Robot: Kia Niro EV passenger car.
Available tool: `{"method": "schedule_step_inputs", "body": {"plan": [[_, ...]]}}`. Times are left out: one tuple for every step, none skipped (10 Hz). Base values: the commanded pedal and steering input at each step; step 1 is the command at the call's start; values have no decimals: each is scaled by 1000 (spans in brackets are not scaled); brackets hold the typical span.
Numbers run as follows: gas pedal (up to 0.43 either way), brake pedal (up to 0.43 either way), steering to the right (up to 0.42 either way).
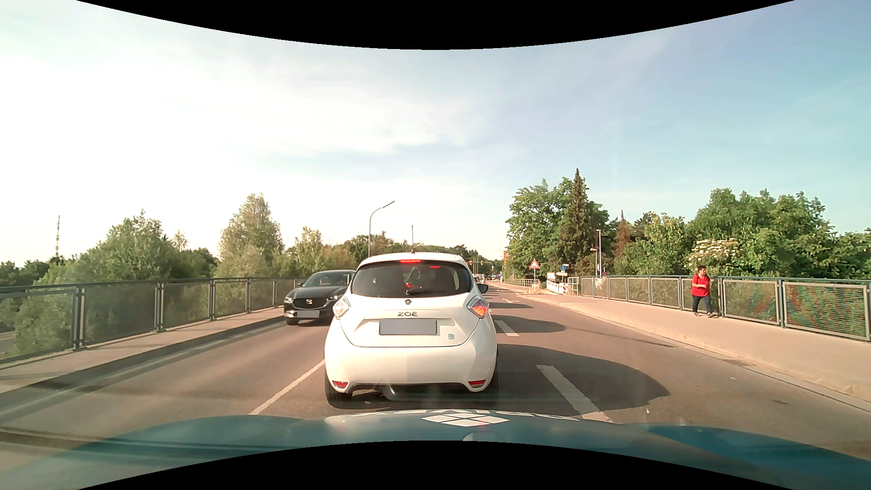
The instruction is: Follow the waypoints while adhering to traffic rules and regulations
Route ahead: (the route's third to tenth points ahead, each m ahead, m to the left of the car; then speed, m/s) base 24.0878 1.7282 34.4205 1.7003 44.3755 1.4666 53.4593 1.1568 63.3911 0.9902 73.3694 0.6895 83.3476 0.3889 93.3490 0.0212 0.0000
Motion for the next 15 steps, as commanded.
{"method": "schedule_step_inputs", "body": {"plan": [[0, 274, -1], [0, 274, -1], [0, 274, -1], [0, 274, -1], [0, 280, -1], [0, 287, -1], [0, 299, -1], [0, 305, -1], [0, 305, -1], [0, 305, -1], [0, 305, -1], [0, 299, -1], [0, 299, -1], [0, 299, -1], [0, 299, -1]]}}
